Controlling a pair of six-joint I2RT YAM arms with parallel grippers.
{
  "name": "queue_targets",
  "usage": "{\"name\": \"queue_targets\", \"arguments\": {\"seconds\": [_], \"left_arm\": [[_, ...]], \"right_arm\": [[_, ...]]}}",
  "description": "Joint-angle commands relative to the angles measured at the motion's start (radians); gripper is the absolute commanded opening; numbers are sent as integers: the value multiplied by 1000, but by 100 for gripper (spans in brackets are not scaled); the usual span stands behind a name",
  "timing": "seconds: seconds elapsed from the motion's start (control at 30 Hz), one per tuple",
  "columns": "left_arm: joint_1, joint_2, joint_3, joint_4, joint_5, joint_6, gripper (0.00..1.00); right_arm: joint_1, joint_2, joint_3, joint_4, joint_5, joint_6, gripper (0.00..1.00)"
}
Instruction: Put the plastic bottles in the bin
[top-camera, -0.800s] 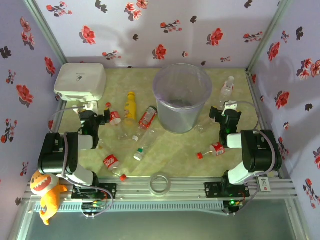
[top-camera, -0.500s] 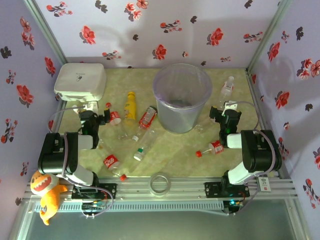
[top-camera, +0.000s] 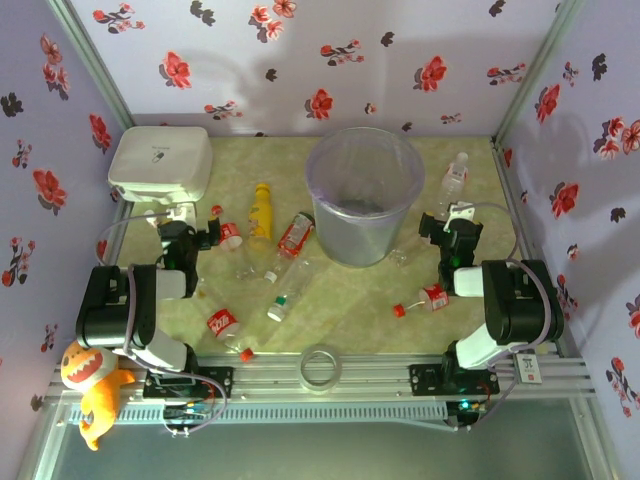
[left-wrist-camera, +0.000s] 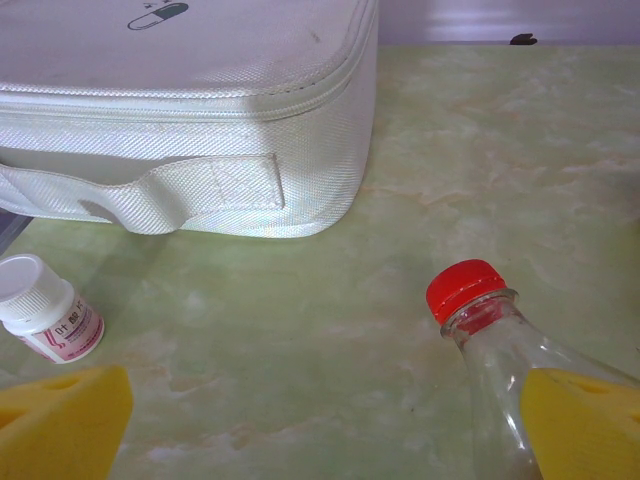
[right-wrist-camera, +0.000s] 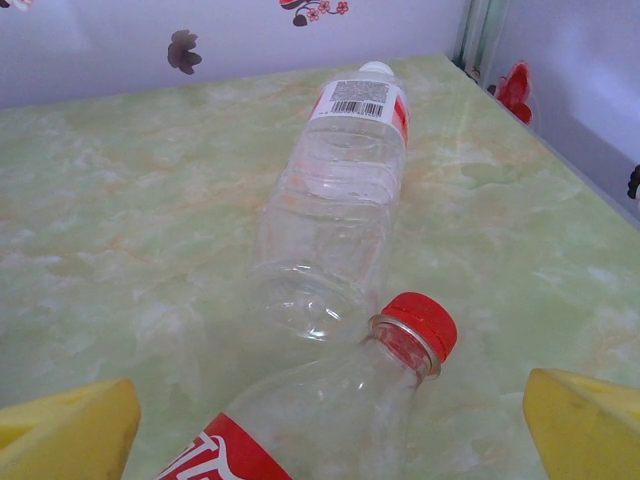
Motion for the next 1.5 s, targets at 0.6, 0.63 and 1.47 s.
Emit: {"name": "queue_targets", "arguments": {"seconds": [0.6, 0.63, 1.47], "left_arm": [[14, -465, 426, -1099, -106, -291, 100], [8, -486, 449, -1166, -81, -308, 99], [-296, -563, 472, -1261, 261, -640, 94]], "right_arm": [[-43, -335, 526, -1224, 54, 223, 99], [-46, -327, 579, -1316, 50, 248, 99], [-105, 467, 1219, -1489, -146, 409, 89]]}}
